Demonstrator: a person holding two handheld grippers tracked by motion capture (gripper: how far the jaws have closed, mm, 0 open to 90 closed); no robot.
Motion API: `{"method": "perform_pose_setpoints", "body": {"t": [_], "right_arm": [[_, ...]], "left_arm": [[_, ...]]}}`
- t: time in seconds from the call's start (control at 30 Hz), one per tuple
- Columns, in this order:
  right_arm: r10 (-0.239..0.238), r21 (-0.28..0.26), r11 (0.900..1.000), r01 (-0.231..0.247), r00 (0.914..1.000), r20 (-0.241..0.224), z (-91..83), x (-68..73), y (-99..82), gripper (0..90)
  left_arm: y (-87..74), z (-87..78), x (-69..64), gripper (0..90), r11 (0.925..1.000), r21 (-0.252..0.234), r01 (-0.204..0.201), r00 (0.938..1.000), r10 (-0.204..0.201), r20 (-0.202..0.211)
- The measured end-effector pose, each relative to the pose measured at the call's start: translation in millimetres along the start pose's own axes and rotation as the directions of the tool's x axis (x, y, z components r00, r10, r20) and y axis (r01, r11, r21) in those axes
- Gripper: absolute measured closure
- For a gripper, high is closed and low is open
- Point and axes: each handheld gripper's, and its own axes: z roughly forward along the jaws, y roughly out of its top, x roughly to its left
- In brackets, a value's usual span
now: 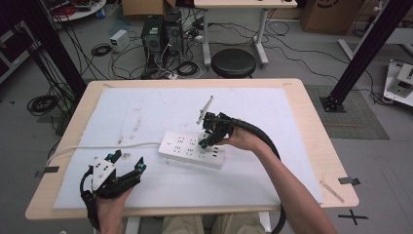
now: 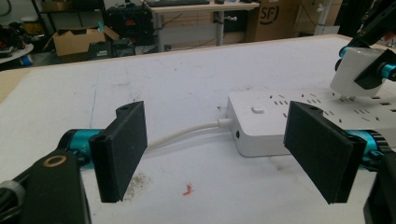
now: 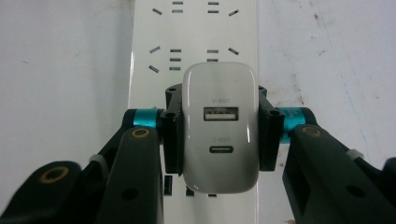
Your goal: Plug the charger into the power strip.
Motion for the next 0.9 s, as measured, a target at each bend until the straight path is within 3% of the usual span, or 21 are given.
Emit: {"method": "perform_pose_setpoints", "body": {"t": [0.23, 0.47, 0.73, 0.83, 0.9], "right_arm": [[0.044, -0.030, 0.9985, -0.045, 0.9986, -0.029, 0.8, -4.7, -4.4, 63.3], [0.011, -0.029, 0.9995, -0.011, 0.9999, -0.012, 2.2, -2.6, -2.1, 63.4], [0.028, -0.035, 0.9990, -0.029, 0.9996, -0.010, 1.7, -2.6, -3.8, 63.3], [0.106, -0.043, 0.9932, -0.108, 0.9927, -0.058, 1.1, -9.1, -7.0, 63.2], [0.137, -0.052, 0.9887, -0.141, 0.9883, -0.066, 1.2, -10.1, -8.7, 63.2]], "left_arm": [[1.2, 2.1, -2.1, 21.5, 1.0000, -0.002, 0.000, 1.0000, 0.000, 0.003], [0.9, 2.7, -2.2, 21.5, 1.0000, 0.000, 0.000, 1.0000, 0.000, 0.002], [2.1, 2.5, -2.8, 21.5, 1.0000, -0.005, 0.008, 1.0000, -0.008, 0.002], [2.3, 1.3, -1.7, 21.5, 1.0000, -0.006, 0.003, 1.0000, -0.003, -0.001], [2.1, 1.0, -0.6, 21.5, 1.0000, -0.005, 0.005, 1.0000, -0.005, -0.005]]}}
